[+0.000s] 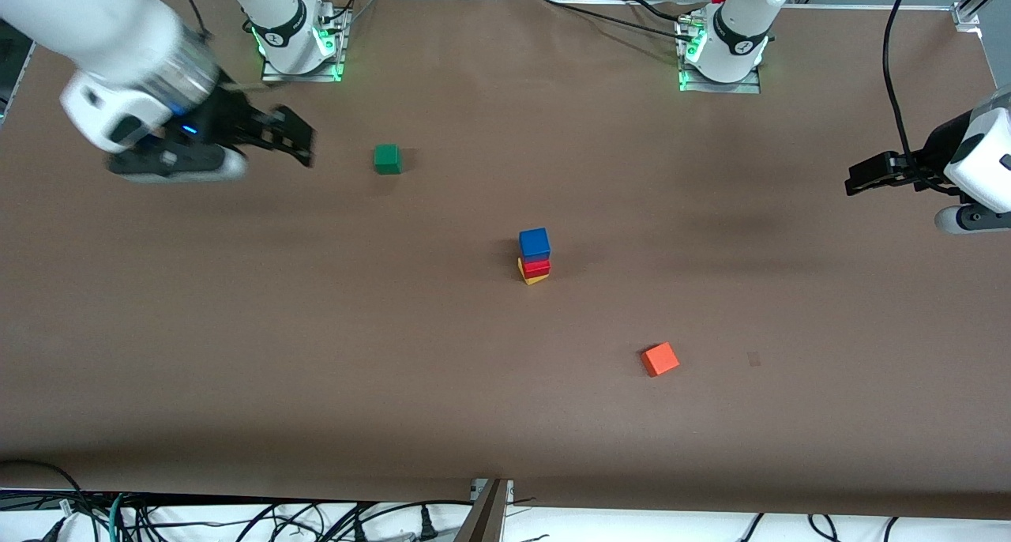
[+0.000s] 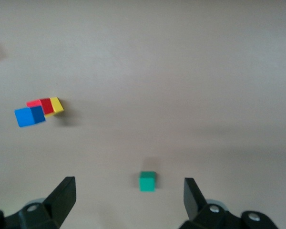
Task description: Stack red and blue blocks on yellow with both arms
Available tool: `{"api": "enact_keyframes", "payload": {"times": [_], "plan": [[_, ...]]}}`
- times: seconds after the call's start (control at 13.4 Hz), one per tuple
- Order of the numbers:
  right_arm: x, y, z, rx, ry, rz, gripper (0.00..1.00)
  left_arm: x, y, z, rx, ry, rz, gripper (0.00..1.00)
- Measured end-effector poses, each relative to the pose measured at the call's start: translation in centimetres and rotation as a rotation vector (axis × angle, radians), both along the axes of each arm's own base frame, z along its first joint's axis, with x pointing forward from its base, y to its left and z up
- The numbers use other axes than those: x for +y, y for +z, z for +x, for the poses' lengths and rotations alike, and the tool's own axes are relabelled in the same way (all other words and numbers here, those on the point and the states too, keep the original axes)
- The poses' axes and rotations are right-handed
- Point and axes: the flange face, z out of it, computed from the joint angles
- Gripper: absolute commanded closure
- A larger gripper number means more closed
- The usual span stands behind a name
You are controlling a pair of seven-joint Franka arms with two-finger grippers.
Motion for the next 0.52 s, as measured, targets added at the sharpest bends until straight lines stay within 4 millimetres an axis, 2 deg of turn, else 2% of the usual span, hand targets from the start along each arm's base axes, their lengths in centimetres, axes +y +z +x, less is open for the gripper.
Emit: {"api": "enact_keyframes", "payload": {"times": [0.22,0.37,0.52], "plan": [[-5.4,0.0,-2.3,0.015,0.019,0.003,0.00,0.0,0.0,0.0,0.000,0.000,0.000,0.00],[-9.7,-0.4,-2.3,0.011,0.047,-0.018,0.00,0.0,0.0,0.0,0.000,0.000,0.000,0.00],[-13.0,-0.6,-1.9,0.007,0.060,-0.025,0.00,0.0,0.0,0.0,0.000,0.000,0.000,0.00]]}}
